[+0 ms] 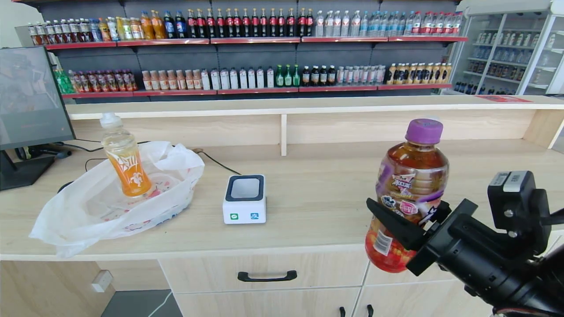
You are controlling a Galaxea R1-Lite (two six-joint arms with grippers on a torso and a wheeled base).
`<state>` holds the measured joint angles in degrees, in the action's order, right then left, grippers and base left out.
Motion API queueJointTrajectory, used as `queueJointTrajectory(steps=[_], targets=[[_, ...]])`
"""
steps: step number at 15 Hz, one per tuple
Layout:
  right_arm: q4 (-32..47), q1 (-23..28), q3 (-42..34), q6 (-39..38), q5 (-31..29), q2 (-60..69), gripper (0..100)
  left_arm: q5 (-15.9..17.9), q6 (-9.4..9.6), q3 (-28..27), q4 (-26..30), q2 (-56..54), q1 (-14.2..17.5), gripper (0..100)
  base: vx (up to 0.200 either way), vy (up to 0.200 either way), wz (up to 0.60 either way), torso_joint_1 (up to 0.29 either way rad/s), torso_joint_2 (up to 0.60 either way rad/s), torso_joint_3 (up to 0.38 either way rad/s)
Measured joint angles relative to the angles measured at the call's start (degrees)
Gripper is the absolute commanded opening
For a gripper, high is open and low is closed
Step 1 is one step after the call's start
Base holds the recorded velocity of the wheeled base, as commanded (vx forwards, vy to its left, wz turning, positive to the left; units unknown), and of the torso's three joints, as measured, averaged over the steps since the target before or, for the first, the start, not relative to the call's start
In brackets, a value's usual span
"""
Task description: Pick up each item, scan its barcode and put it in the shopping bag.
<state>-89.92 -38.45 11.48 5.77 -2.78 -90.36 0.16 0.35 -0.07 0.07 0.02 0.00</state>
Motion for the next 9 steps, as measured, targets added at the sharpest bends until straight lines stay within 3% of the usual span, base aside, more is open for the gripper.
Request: queueJointTrajectory(steps=[9], targets=[[-0.1, 4.2, -1.6, 0.9, 0.0, 0.6, 0, 0.0, 0.0, 0.0, 0.0, 0.0, 0.0, 100, 0.0, 0.0, 0.0, 0.0, 0.0, 0.0]])
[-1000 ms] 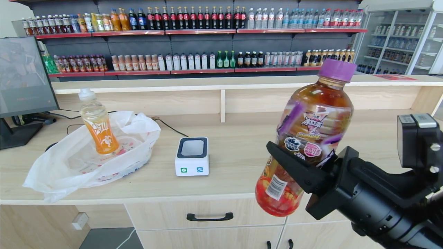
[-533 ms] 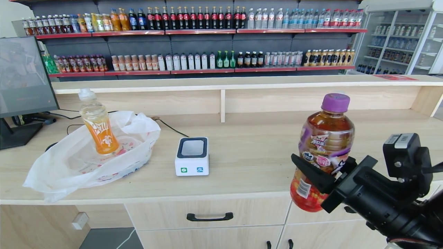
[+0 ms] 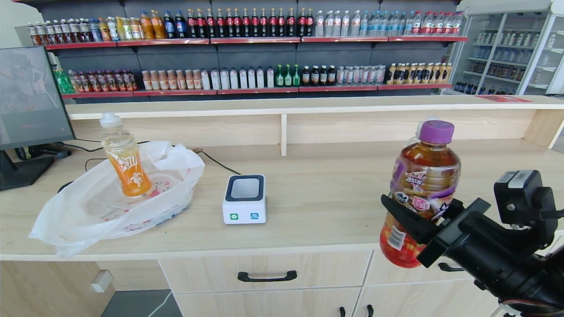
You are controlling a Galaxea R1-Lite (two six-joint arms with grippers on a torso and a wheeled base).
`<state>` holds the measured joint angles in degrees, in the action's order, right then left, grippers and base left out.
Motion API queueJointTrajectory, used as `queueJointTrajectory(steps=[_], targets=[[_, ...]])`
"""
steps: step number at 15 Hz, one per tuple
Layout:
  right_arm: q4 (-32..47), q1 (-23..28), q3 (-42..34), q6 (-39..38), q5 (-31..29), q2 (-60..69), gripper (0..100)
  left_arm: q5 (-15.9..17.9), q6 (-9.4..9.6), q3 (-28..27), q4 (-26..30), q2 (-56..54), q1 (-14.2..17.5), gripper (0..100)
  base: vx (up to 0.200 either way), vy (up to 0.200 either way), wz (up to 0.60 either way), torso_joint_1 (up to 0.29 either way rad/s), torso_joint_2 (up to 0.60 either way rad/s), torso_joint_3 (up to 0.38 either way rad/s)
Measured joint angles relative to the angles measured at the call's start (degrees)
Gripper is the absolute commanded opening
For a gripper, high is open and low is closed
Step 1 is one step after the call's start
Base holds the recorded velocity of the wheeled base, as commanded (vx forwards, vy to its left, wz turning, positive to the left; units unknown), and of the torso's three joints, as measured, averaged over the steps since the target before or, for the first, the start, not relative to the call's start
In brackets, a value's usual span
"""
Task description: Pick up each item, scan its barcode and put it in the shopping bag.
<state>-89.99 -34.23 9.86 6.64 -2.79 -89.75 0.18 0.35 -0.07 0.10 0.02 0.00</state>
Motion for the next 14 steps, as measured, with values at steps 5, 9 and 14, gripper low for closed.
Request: queueJointTrajectory(steps=[5, 9, 14], targets=[[-0.3, 0.1, -0.1, 0.0, -0.1, 0.4, 0, 0.0, 0.0, 0.0, 0.0, 0.0, 0.1, 100, 0.0, 0.16, 0.0, 0.003, 0.0, 0.004], [0.0, 0.2, -0.4, -0.5, -0.1, 0.9, 0, 0.0, -0.04, 0.0, 0.0, 0.0, 0.0, 100, 0.0, 0.2, 0.0, 0.003, 0.0, 0.005], [0.1, 0.3, 0.5, -0.5, -0.1, 1.0, 0, 0.0, -0.15, 0.0, 0.0, 0.0, 0.0, 100, 0.0, 0.2, 0.0, 0.001, 0.0, 0.002]])
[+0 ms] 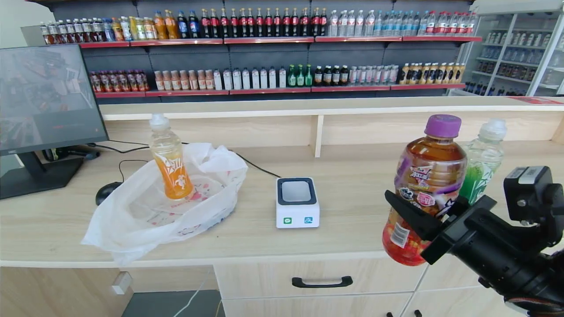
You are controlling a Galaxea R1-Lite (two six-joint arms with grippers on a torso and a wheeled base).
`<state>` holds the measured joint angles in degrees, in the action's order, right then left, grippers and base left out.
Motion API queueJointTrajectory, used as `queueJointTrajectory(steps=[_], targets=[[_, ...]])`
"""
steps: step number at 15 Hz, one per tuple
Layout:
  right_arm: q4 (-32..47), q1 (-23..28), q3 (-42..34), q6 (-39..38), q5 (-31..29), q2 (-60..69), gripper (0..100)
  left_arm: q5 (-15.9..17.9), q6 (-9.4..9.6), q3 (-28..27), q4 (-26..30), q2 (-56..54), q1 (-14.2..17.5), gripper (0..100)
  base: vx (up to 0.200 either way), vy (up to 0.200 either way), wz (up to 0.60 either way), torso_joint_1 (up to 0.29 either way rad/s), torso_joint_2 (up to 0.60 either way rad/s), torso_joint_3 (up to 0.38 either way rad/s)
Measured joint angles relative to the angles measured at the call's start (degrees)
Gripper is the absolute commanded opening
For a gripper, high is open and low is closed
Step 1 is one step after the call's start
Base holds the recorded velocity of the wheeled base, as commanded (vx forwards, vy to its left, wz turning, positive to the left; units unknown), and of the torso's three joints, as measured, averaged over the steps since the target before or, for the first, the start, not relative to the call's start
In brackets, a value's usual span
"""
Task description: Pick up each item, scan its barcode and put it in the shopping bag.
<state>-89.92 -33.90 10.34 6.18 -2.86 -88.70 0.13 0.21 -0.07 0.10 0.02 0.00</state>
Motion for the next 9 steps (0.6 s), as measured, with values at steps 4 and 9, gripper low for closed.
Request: queueJointTrajectory(steps=[4, 9], targets=[[0.0, 0.4, 0.9, 0.1, 0.0, -0.4, 0, 0.0, -0.1, 0.0, 0.0, 0.0, 0.0, 100, 0.0, 0.2, 0.0, 0.0, 0.0, 0.001], [0.0, 1.5, 0.5, 0.2, -0.1, -0.4, 0, 0.0, 0.0, 0.0, 0.0, 0.0, 0.0, 100, 0.0, 0.08, 0.0, 0.0, 0.0, 0.002]])
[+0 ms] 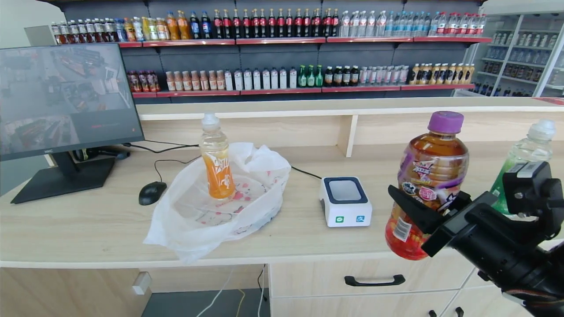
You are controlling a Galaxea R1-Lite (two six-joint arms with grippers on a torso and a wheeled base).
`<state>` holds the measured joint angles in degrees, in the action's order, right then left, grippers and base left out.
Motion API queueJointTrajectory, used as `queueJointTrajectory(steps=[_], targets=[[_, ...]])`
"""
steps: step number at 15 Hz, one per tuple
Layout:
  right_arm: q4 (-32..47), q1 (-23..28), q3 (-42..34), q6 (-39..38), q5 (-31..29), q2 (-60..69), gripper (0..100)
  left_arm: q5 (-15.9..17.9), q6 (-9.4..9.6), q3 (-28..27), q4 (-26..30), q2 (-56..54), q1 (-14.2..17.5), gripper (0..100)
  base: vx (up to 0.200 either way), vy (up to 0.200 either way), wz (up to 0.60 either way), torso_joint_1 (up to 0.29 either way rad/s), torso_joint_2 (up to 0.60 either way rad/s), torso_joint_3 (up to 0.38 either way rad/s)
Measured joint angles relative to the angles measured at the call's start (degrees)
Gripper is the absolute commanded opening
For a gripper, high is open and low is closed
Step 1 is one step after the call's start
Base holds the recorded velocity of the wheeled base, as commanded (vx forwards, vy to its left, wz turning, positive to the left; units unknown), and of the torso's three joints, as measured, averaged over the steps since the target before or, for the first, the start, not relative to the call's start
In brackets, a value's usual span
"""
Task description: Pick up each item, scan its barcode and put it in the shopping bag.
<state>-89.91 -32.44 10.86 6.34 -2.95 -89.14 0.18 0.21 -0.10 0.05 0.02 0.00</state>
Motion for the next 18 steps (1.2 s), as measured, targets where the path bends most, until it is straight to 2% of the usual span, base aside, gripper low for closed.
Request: queueJointTrajectory(steps=[9, 14, 16, 18], targets=[[0.0, 2.8, 1.3, 1.3, 0.2, 0.0, 0, 0.0, 0.04, 0.0, 0.0, 0.0, 0.0, 100, 0.0, 0.0, 0.0, 0.0, 0.0, 0.0], [0.0, 7.1, 2.7, 5.6, 1.0, -0.5, 0, 0.0, 0.06, 0.0, 0.0, 0.0, 0.0, 100, 0.0, 0.0, 0.0, 0.0, 0.0, 0.0], [0.0, 8.2, 2.6, 9.1, 3.4, -1.1, 0, 0.0, 0.04, 0.0, 0.0, 0.0, 0.0, 100, 0.0, 0.0, 0.0, 0.0, 0.0, 0.0], [0.0, 8.6, 3.7, 17.4, 6.6, -1.9, 0, 0.0, 0.09, 0.0, 0.0, 0.0, 0.0, 100, 0.0, 0.0, 0.0, 0.0, 0.0, 0.0]])
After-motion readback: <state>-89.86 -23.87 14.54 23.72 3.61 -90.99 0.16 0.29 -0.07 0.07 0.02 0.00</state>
